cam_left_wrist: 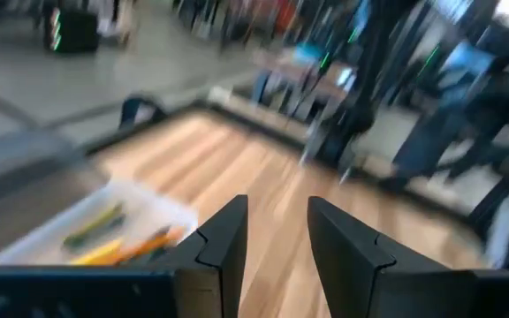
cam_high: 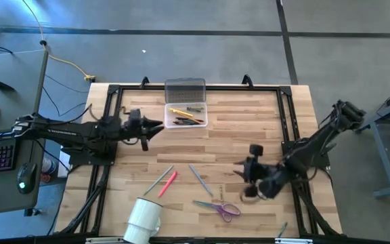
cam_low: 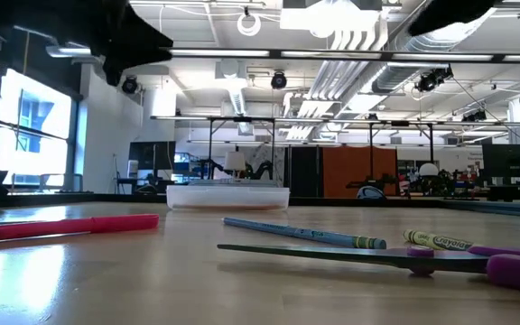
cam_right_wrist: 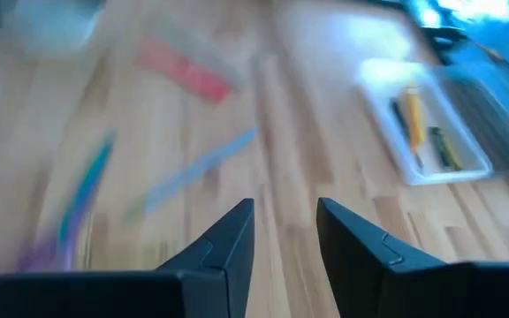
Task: Pick & place school supplies into a supply box
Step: Put the green crayon into the supply box
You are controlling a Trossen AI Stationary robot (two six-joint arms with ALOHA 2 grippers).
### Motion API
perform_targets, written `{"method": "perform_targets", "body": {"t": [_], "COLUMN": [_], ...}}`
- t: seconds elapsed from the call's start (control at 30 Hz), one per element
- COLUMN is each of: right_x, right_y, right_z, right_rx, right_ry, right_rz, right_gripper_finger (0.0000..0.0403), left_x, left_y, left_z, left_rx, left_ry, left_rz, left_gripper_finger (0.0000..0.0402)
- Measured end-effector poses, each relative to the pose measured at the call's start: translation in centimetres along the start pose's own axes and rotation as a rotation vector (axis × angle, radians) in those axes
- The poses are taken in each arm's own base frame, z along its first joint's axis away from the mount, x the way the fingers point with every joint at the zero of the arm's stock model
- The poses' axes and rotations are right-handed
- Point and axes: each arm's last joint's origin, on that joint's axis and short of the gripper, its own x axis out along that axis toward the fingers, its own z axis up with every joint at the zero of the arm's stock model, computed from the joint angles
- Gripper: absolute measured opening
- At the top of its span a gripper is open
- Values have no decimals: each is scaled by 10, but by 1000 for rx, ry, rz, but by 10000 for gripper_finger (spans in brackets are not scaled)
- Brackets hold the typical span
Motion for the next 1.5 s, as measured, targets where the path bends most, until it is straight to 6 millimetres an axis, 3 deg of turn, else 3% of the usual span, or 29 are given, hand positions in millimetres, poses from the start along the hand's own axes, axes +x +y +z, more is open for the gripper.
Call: {"method": "perform_targets", "body": {"t": [0.1, 0.2, 0.3, 0.4, 0.47, 0.6, 0.8, 1.0, 1.23, 1.5], "right_x": [14, 27, 42, 58, 68, 84, 101, 116, 140, 145], "right_y": [-11, -19, -29, -35, -34, -20, 3, 14, 0, -1], "right_z": [5, 2, -5, -18, -28, -49, -51, -42, -50, -55], "right_rx": [146, 174, 194, 276, 360, 354, -15, -406, -522, -668], "right_ry": [-59, -38, -34, 1, 7, 38, 66, -11, 30, -9], "right_rz": [-29, -5, -2, 119, 233, 353, 513, 714, 794, 827], "right_gripper_finger": [112, 112, 112, 112, 112, 112, 112, 112, 112, 112], "left_x": [7, 14, 18, 22, 25, 30, 34, 35, 35, 35], "left_y": [-2, -6, -8, -9, -9, -7, -5, -5, -5, -5], "left_z": [-1, -4, -9, -14, -17, -20, -25, -25, -25, -25], "left_rx": [19, 34, 32, 8, -1, 21, 81, 77, -13, -49], "left_ry": [166, 310, 398, 436, 451, 438, 445, 443, 438, 435], "left_rz": [60, 38, -26, -46, -27, 60, 106, 107, 128, 136], "left_gripper_finger": [156, 156, 156, 156, 156, 156, 156, 156, 156, 156]}}
